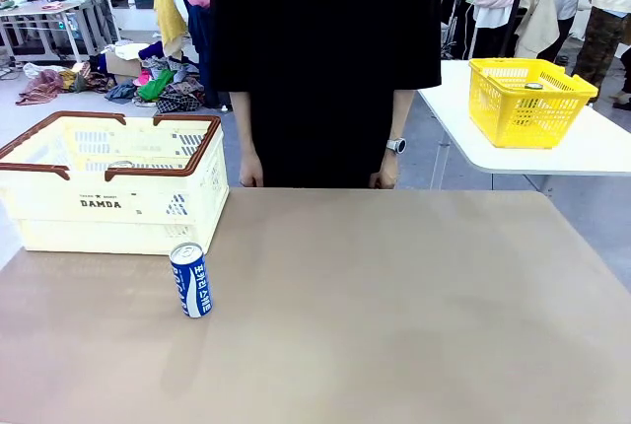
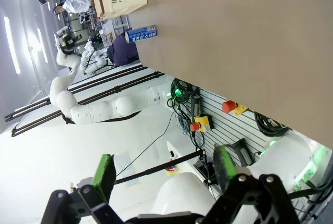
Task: Place the drinks into the Shopping basket.
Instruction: Pick up one drink and place it into the Shopping basket.
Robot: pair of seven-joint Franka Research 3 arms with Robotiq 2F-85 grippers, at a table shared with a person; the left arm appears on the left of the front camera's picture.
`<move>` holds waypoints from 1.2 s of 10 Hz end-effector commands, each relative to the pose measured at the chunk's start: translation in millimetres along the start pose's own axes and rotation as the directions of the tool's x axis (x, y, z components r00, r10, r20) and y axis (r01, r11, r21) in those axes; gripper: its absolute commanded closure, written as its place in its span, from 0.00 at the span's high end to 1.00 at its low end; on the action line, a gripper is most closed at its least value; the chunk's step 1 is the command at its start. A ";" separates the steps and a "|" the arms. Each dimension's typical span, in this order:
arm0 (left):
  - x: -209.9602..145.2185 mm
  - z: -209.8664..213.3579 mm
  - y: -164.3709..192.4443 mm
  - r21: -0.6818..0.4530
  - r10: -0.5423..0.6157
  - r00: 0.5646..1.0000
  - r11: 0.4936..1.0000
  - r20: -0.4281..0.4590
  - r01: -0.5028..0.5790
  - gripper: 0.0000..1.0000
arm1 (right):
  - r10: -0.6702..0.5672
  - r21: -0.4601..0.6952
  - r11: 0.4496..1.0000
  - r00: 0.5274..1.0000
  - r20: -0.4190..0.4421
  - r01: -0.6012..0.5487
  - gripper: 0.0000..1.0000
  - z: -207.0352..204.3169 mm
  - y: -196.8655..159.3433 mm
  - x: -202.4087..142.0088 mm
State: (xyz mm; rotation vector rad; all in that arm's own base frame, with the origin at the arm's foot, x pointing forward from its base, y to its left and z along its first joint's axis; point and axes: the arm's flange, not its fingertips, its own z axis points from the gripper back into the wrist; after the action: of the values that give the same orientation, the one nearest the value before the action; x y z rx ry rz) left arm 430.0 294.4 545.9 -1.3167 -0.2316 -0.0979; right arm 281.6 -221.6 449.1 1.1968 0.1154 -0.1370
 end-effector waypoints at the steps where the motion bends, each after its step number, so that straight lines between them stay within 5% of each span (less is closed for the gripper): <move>1: 21.6 -8.1 17.5 -0.109 0.022 0.999 0.994 0.030 -0.019 1.00 | -0.011 0.004 1.000 1.000 0.000 0.011 1.00 1.7 5.2 -0.8; 12: 3.7 1.1 26.5 -0.058 0.024 0.999 0.998 0.034 -0.022 1.00 | -0.011 0.004 1.000 1.000 0.000 0.011 1.00 1.7 5.2 -0.8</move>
State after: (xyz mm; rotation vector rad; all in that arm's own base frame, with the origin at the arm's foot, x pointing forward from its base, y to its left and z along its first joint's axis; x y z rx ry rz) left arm 442.4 304.6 521.5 -1.3830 -0.2512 -0.0527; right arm 281.6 -221.5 449.2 1.1966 0.1155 -0.1367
